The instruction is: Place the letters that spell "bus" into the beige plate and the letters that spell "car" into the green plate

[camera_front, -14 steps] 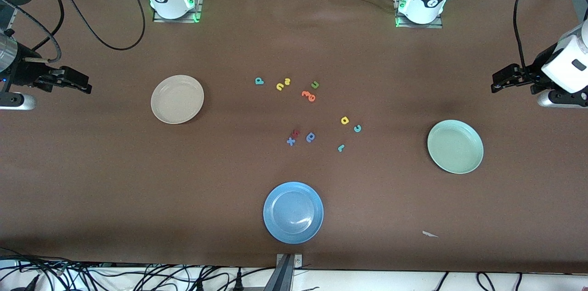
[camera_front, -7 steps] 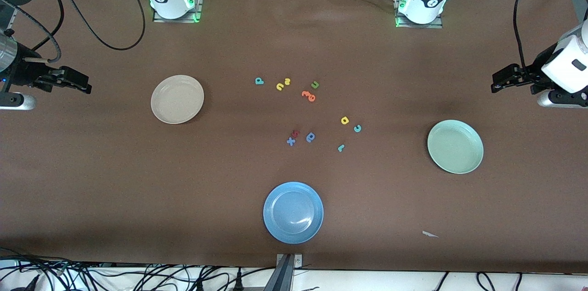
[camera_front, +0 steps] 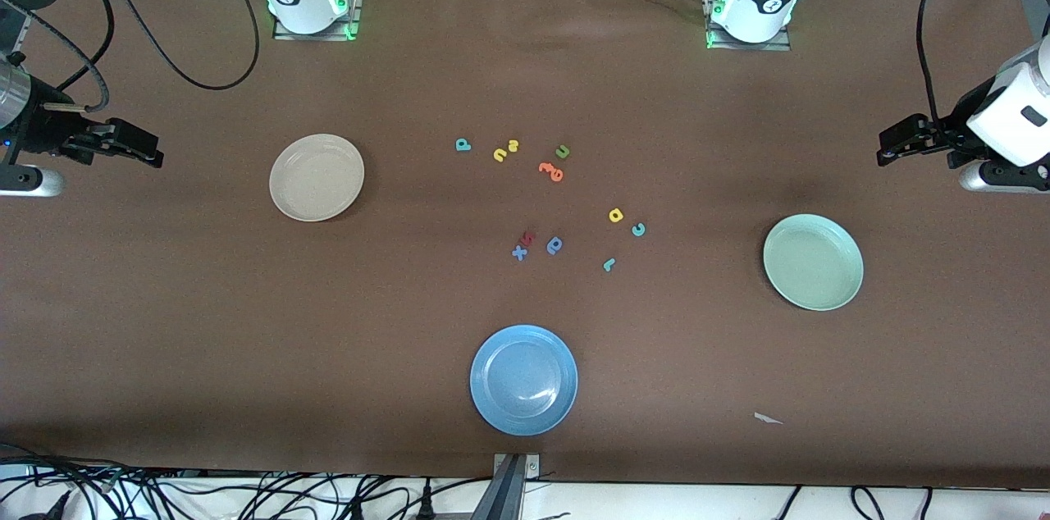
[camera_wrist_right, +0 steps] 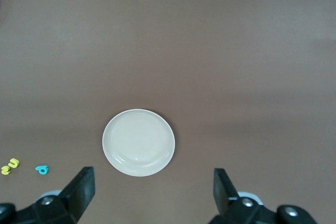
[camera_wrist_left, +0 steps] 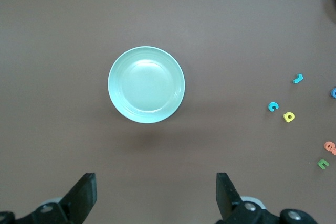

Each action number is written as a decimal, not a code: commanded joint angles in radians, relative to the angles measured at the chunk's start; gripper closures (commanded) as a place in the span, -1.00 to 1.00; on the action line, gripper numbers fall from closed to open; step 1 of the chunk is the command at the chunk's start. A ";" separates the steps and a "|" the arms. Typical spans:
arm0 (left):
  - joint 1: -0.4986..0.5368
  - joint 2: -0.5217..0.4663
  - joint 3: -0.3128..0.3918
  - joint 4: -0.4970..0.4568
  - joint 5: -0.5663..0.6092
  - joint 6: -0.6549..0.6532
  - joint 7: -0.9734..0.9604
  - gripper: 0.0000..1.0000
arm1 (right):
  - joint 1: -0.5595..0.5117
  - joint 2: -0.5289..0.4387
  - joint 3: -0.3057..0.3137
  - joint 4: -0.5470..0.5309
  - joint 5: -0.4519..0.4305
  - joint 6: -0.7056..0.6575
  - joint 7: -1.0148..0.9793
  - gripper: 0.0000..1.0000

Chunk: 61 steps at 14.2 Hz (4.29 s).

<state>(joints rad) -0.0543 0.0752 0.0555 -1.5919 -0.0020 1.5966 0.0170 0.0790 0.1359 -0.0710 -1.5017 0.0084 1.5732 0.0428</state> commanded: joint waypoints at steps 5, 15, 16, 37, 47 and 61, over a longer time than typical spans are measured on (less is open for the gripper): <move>0.002 -0.012 -0.003 -0.010 0.039 -0.006 0.015 -1.00 | -0.007 0.007 0.002 0.015 -0.001 -0.004 -0.004 -1.00; -0.019 0.038 -0.006 -0.011 0.025 0.025 0.009 -1.00 | -0.019 0.019 -0.021 0.015 0.005 0.005 0.003 -1.00; -0.031 0.057 -0.008 -0.011 0.019 0.035 0.008 -1.00 | -0.042 0.019 -0.027 0.017 0.010 0.002 -0.006 -1.00; -0.441 0.584 -0.014 0.033 -0.124 0.546 -0.405 -1.00 | 0.119 0.096 0.115 -0.073 0.041 0.085 0.084 -1.00; -0.466 0.781 -0.014 0.191 -0.150 0.655 -0.419 -0.93 | 0.059 0.067 0.408 -0.444 0.018 0.580 0.505 -1.00; -0.496 0.776 -0.014 0.144 -0.144 0.641 -0.410 -0.33 | 0.071 0.206 0.571 -0.710 -0.200 0.968 0.854 -1.00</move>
<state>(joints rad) -0.5404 0.8569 0.0273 -1.4409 -0.1245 2.2518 -0.4077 0.1578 0.2886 0.4749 -2.2096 -0.1132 2.4866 0.8068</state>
